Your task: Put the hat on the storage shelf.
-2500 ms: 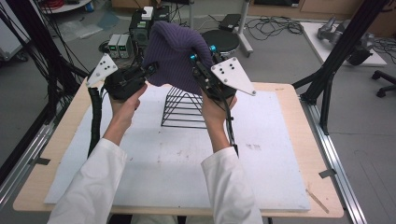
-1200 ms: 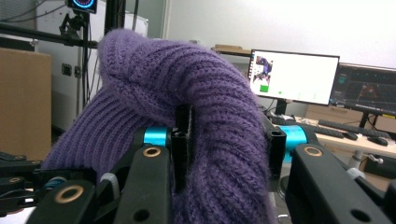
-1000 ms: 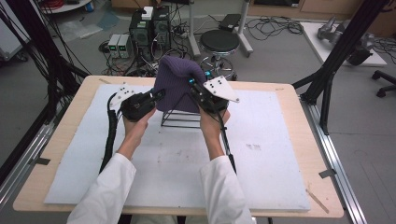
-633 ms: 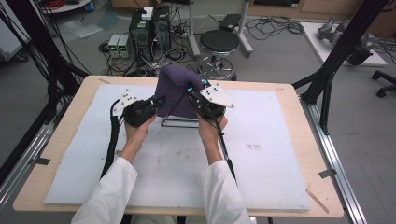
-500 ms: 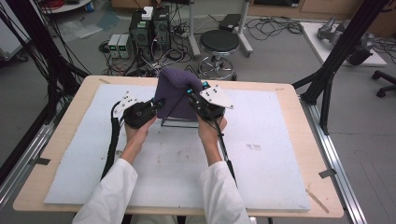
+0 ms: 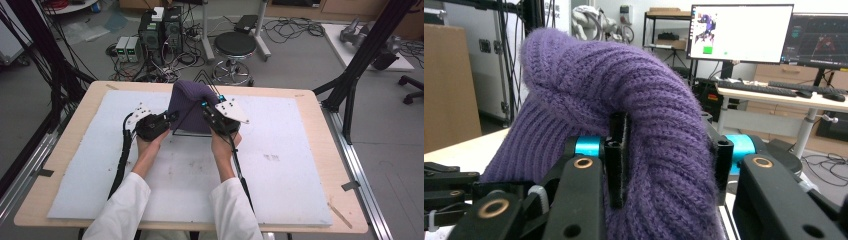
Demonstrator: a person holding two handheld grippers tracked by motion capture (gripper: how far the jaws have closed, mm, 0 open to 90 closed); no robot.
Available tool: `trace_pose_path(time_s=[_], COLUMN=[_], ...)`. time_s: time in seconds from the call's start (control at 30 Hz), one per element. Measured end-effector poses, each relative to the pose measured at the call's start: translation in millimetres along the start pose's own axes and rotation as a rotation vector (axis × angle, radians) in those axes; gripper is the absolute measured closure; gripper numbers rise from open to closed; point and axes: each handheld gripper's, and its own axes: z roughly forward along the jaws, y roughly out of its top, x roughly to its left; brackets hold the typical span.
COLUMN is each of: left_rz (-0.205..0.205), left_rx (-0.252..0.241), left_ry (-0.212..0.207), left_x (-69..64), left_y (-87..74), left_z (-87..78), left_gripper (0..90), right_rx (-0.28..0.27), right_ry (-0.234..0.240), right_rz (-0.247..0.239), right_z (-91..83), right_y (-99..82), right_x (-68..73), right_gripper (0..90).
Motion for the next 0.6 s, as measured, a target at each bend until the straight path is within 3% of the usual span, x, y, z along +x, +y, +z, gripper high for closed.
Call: trace_pose_path(time_s=[0.07,0.23,0.33,0.4,0.5,0.6], left_rz=[-0.015,0.013,0.011,0.007,-0.011,-0.014], left_rx=[-0.004,-0.007,0.001,-0.002,-0.015,-0.036], left_ry=[-0.002,0.002,0.0,0.002,0.007,0.004], left_x=[-0.3,-2.3,-2.3,-2.9,-2.7,-1.7], left_y=[-0.6,2.6,2.3,2.5,3.1,5.6], left_z=[0.5,-1.3,-1.4,-1.3,-1.5,-4.1], left_gripper=[80.3,78.5,77.9,75.9,64.7,59.4], right_rx=[0.006,-0.006,-0.003,-0.002,-0.024,-0.052], right_ry=[0.0,-0.011,-0.012,-0.014,-0.048,-0.051], right_rz=[-0.002,0.027,0.04,0.041,0.065,0.083], right_z=[0.4,-1.9,-2.2,-2.3,-5.0,-7.4], right_y=[-0.5,-0.4,-0.5,-0.4,1.1,3.0], right_x=[-0.3,-3.3,-3.7,-3.2,-3.4,-6.9], right_gripper=[62.7,60.4,57.7,50.9,38.4,35.5])
